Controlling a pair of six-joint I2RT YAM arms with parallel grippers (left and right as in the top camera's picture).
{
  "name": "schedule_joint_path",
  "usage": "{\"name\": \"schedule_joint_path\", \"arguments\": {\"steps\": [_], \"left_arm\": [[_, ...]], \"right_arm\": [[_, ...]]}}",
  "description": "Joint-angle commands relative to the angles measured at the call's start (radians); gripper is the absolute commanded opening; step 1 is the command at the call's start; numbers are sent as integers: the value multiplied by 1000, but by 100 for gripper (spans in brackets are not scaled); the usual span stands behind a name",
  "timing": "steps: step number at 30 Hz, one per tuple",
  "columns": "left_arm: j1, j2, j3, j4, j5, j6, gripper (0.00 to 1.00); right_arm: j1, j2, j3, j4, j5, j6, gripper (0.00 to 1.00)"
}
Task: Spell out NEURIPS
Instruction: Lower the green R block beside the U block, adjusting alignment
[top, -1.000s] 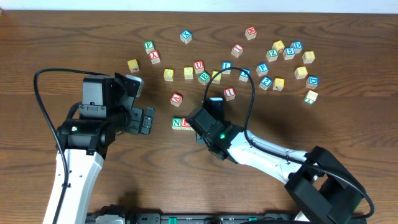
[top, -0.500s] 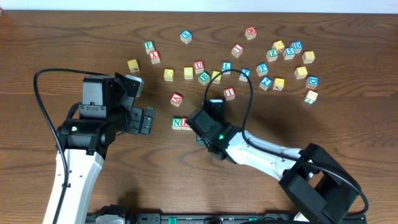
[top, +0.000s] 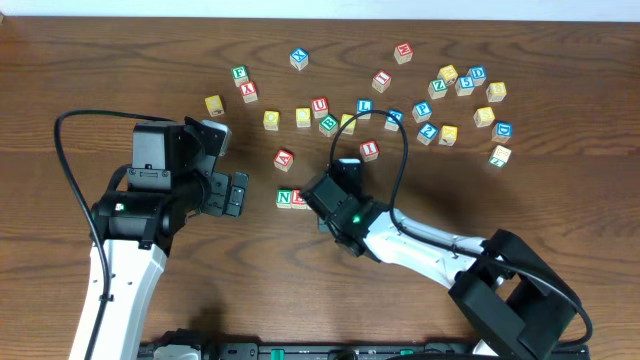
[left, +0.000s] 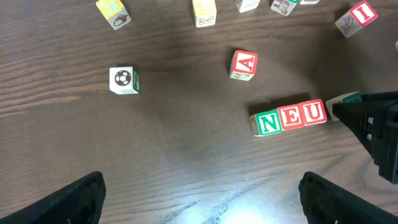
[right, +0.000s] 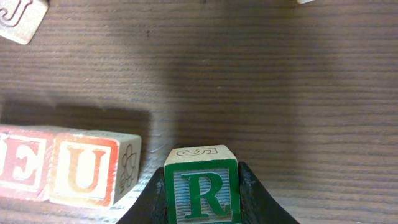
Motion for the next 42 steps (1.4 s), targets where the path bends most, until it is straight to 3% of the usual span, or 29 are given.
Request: {"name": "schedule_joint_path", "arguments": {"steps": [1,36,42], "left_arm": [[5,-1,28,-3,-10,6,98],[5,-1,28,-3,-10,6,98],[5,-1,27,-3,-10,6,98]], "right_arm": [[-21,13,-8,2,28,19,2],[-18,13,-8,2,-7,34,1],[-18,13,-8,2,-6,34,11]]}}
